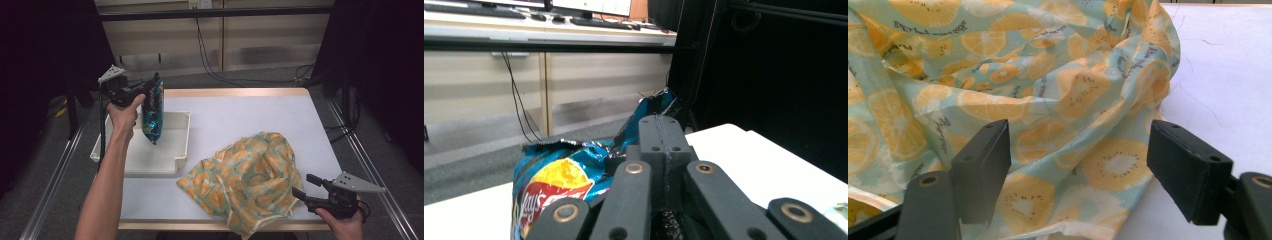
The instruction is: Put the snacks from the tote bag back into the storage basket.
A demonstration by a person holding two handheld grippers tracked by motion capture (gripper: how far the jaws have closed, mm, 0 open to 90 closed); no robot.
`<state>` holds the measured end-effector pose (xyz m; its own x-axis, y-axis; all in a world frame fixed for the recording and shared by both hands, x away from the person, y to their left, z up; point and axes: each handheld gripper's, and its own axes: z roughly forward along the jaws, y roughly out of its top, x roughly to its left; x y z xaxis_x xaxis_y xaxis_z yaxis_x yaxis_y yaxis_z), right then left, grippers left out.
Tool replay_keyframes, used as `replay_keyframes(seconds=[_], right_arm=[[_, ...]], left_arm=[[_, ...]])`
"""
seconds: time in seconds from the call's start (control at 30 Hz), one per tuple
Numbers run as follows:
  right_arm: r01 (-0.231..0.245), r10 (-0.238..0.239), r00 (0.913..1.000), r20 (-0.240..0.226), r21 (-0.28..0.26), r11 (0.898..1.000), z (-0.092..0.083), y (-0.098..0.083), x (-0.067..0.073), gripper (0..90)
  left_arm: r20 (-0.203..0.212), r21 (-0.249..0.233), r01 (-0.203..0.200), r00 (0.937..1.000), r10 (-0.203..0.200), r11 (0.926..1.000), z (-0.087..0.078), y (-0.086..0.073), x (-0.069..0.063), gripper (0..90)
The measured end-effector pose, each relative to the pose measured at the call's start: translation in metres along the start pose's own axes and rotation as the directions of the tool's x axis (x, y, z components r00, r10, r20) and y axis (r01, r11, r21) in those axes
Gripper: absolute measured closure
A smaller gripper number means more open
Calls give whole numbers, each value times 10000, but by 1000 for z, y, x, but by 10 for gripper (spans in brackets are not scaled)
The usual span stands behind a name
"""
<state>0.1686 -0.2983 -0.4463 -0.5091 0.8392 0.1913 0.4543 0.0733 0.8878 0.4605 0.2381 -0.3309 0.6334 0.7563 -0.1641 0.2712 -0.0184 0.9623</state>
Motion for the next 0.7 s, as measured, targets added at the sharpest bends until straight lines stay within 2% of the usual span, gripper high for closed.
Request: replay_keyframes(seconds=[0.03, 0.3, 0.33, 0.43, 0.47, 0.5, 0.53, 0.6, 0.67, 0.7], right_arm=[[-1, 1, 10000, 16, -1, 10000, 0, 0, 0, 254], [-12, 12, 10000, 15, -1, 10000, 1, 0, 0, 255], [46, -45, 10000, 84, -72, 10000, 1, 0, 0, 259], [14, -13, 9999, 105, -131, 9999, 0, 0, 0, 258], [19, -18, 9999, 112, -143, 9999, 0, 0, 0, 258], [21, -20, 9999, 103, -129, 9999, 0, 0, -1, 258], [31, -30, 9999, 101, -124, 9999, 0, 0, -1, 258], [29, -27, 9999, 112, -114, 9999, 0, -1, -1, 258], [34, -34, 9999, 94, -91, 10000, 0, -1, -1, 257], [-10, 11, 9999, 117, -89, 10000, -1, -1, -1, 257]], left_arm=[[70, -33, 81, 9999, -80, 10000, 2, -2, -1, 900], [507, 297, -219, 9985, 204, 9993, 26, -13, -17, 900], [458, 334, -212, 9988, 196, 9992, 27, -13, -18, 900], [685, 349, -140, 9976, 116, 9993, 35, -18, -22, 900], [642, 537, -327, 9975, 292, 9980, 37, -20, -24, 900], [760, 527, -276, 9968, 235, 9982, 40, -22, -25, 899], [711, 600, -341, 9970, 299, 9976, 42, -23, -26, 897], [720, 599, -214, 9973, 171, 9980, 47, -25, -28, 894], [697, 778, -258, 9974, 204, 9966, 51, -26, -32, 892], [829, 772, -338, 9962, 274, 9964, 53, -27, -33, 891]])
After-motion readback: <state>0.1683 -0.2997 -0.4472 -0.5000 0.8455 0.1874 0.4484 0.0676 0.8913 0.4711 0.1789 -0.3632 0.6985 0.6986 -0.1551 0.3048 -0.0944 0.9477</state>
